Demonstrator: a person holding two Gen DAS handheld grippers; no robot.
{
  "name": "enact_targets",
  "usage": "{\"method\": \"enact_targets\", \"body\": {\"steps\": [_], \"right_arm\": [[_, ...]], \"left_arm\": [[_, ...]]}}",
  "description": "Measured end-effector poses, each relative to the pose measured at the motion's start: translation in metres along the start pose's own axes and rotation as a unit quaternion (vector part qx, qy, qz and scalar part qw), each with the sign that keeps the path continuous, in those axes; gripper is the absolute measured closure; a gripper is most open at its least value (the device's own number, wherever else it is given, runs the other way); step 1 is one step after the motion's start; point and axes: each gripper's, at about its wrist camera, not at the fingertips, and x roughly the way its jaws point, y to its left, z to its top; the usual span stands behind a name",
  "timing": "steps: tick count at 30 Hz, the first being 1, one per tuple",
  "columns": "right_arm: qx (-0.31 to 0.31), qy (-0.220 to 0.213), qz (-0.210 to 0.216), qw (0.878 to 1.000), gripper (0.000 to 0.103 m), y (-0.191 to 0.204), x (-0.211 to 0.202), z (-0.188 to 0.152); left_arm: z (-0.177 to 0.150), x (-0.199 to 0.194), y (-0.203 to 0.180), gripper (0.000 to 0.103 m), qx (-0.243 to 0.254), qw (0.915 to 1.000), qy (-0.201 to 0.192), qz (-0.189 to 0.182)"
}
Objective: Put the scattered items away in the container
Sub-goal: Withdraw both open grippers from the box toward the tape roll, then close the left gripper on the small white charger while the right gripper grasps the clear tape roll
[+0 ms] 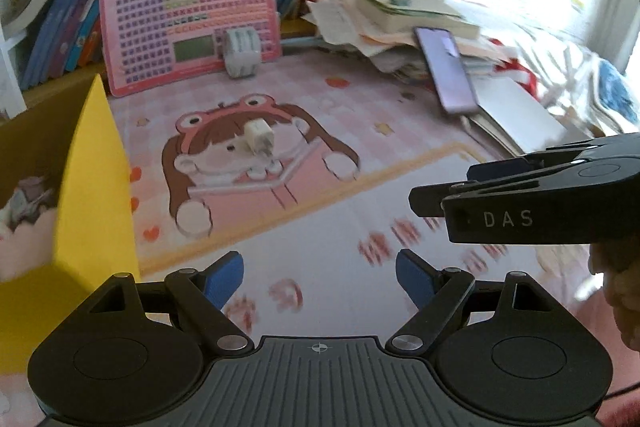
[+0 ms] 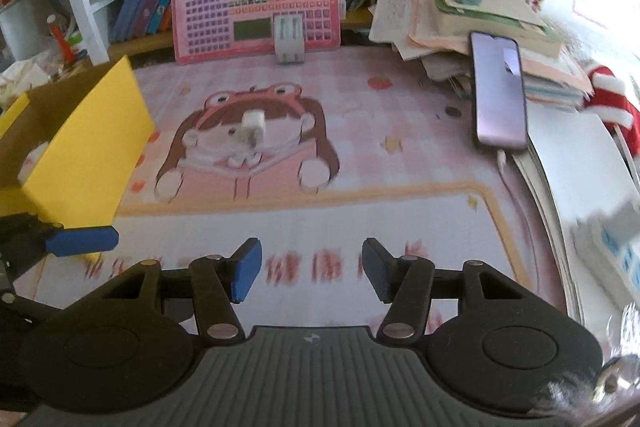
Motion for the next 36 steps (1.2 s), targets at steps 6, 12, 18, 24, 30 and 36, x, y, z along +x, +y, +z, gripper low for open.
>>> {"method": "enact_targets", "body": {"steps": [6,12,18,24,30,36], "right_arm": [[-0.013,-0.009,0.038,0.999,0.043,-0.017,0.043,0.043],[-0.038,-0.005,0.059,0.998,0.041,-0.024,0.090,0.082],[-0.074,-0.005,0.081,0.994,0.033,-0.015,0.139,0.124],[-0.058,-0.002,0.094,0.994,0.032,-0.012,0.181,0.159],[-0.070,-0.010,0.097,0.993,0.032,0.000,0.207,0.185],[-0.082,-0.019,0.089,0.992,0.032,0.016,0.238,0.209]], "left_arm": [[0.028,0.038,0.000,0.020,-0.029,0.9982,-0.009,0.052],[0.052,0.075,0.005,0.029,-0.063,0.9923,-0.015,0.106],[0.080,0.110,0.015,0.039,-0.089,0.9848,-0.026,0.147],[0.093,0.141,0.026,0.051,-0.110,0.9809,-0.012,0.160],[0.099,0.158,0.029,0.058,-0.119,0.9796,-0.004,0.162],[0.101,0.169,0.030,0.068,-0.118,0.9796,0.004,0.162]]}}
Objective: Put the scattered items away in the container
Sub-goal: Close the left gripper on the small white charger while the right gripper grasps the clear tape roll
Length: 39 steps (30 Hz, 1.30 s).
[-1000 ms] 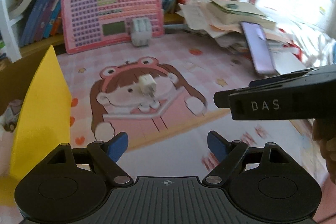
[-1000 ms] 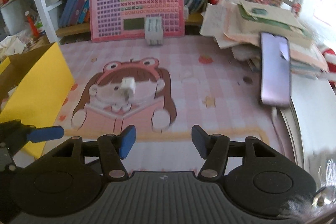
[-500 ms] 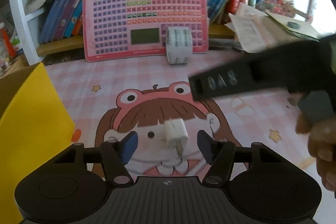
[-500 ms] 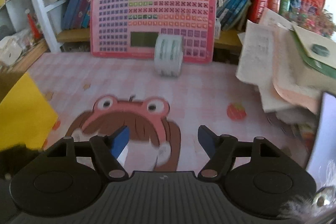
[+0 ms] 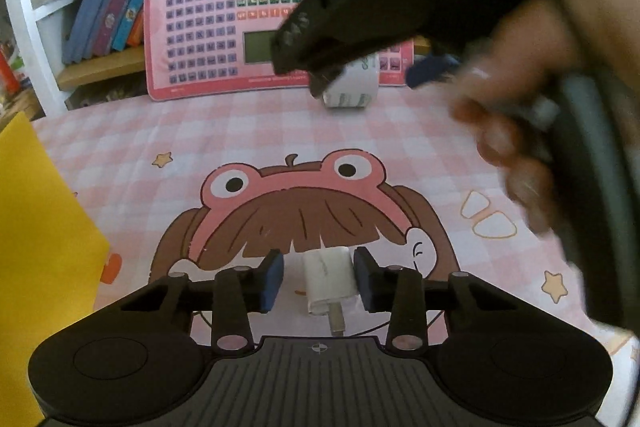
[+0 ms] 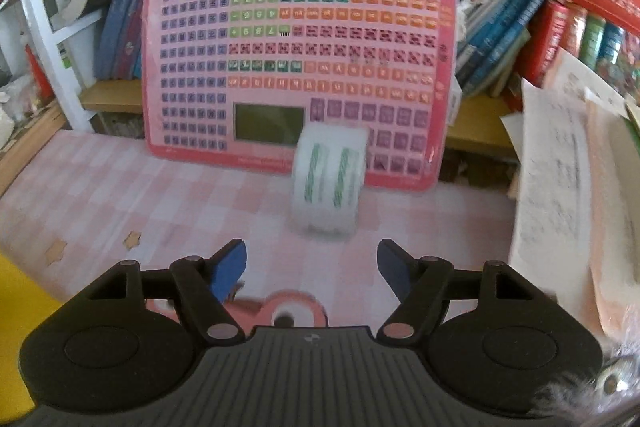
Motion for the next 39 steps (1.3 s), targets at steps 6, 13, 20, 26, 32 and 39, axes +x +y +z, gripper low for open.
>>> {"method": "enact_targets", "body": {"steps": [6,13,20,26,32,39], "right_arm": [[0.001,-0.004,-0.017,1.000,0.038,0.002,0.028,0.014],[0.000,-0.020,-0.011,1.000,0.062,0.000,0.014,0.003],[0.008,-0.025,0.022,0.999,0.063,-0.002,-0.038,-0.023],[0.029,-0.004,0.056,0.998,0.096,0.001,-0.087,-0.062],[0.036,0.023,0.069,0.997,0.097,0.008,-0.128,-0.105],[0.051,0.051,0.063,0.995,0.097,0.025,-0.167,-0.137]], "left_arm": [[-0.001,0.001,0.003,0.079,0.001,0.9999,0.005,-0.010],[-0.002,-0.016,0.009,0.079,0.002,0.9997,0.000,-0.025],[-0.013,-0.052,0.020,0.079,-0.003,0.9981,0.008,-0.061],[-0.031,-0.090,0.029,0.079,-0.007,0.9964,0.018,-0.083],[-0.049,-0.122,0.045,0.079,-0.008,0.9950,0.030,-0.095],[-0.063,-0.146,0.061,0.079,0.004,0.9917,0.038,-0.123]]}}
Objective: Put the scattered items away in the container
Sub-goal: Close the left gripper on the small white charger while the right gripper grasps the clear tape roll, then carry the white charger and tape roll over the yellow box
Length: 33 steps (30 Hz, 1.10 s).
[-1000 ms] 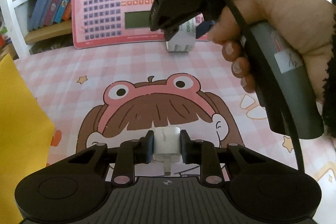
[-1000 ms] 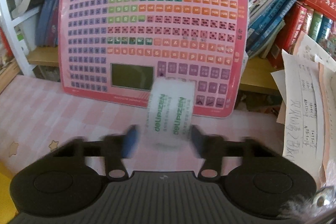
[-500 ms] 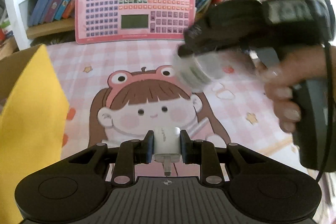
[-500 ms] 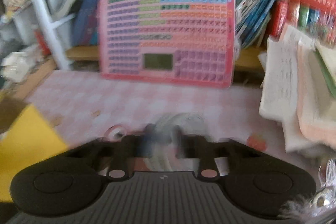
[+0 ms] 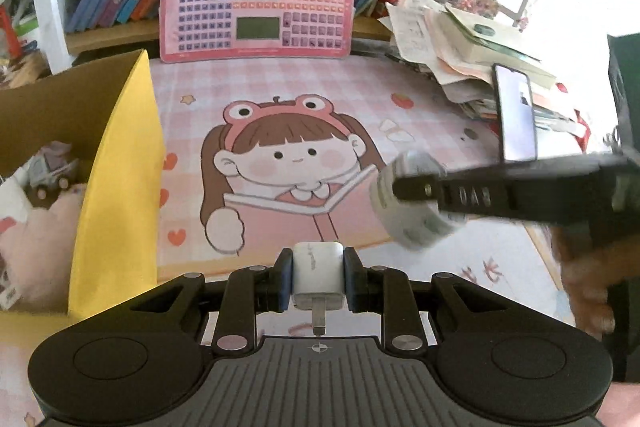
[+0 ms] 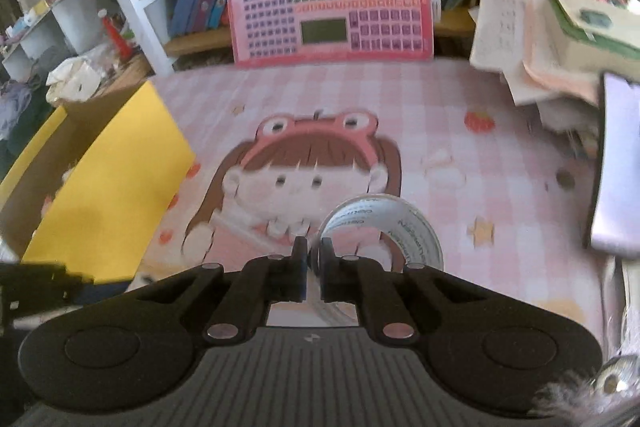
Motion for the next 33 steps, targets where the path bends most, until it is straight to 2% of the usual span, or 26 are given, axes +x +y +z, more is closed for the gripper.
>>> {"method": "enact_targets", "body": {"steps": [8,17,33], "right_arm": [[0.006,0.009,-0.022,1.000,0.097,0.034,-0.039,-0.046],[0.007,0.009,-0.038,0.999,0.097,0.083,-0.065,-0.079],[-0.017,-0.006,-0.028,0.999,0.098,0.199,-0.086,-0.134]], "left_arm": [[-0.020,-0.032,0.010,0.079,0.017,0.9989,-0.007,-0.044],[-0.043,-0.076,0.034,0.079,0.027,0.9961,-0.033,-0.078],[-0.113,-0.160,0.128,0.079,-0.031,0.9967,-0.053,-0.054]]}}
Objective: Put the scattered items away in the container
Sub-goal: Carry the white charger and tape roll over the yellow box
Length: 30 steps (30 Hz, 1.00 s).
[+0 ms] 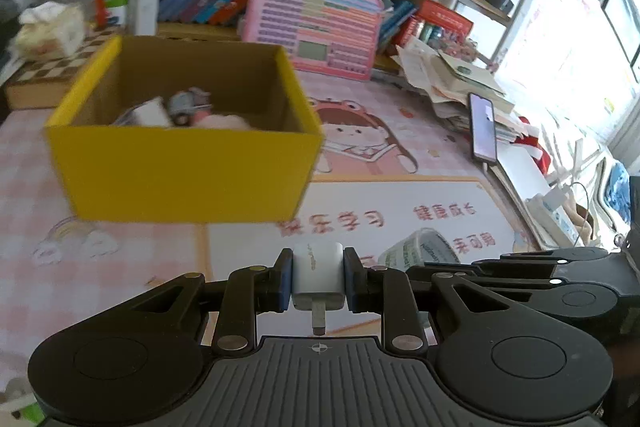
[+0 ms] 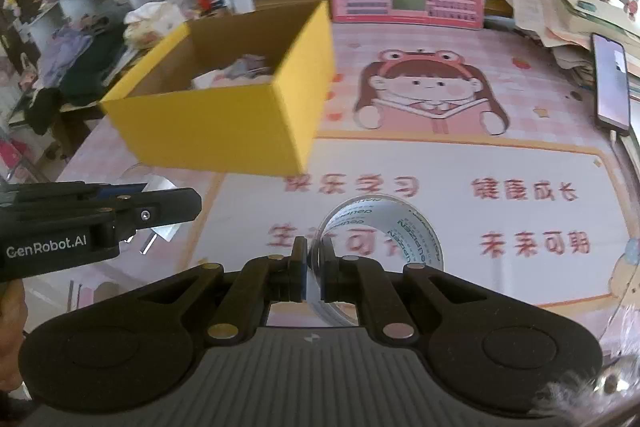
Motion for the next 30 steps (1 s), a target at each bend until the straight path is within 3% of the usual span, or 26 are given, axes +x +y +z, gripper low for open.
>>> {"method": "enact_targets", "body": {"steps": [11,15,24,30], "right_arm": [[-0.040,-0.027,0.028,0.998,0.098,0.069,-0.012,0.002],[-0.067,-0.045,0.034,0.996,0.097,0.088,-0.014,0.016],[-0.113,-0.096,0.037,0.988,0.097,0.109,-0.020,0.070],[-0.144,-0.139,0.034,0.979,0.097,0.114,-0.007,0.125]], "left_arm": [[-0.006,-0.048,0.043,0.079,-0.013,0.9988,-0.045,0.016],[0.005,-0.057,0.045,0.079,0.016,0.9969,-0.073,0.024],[0.041,-0.065,0.058,0.079,0.031,0.9918,-0.121,0.026],[0.079,-0.040,0.071,0.079,0.040,0.9884,-0.138,0.048]]}}
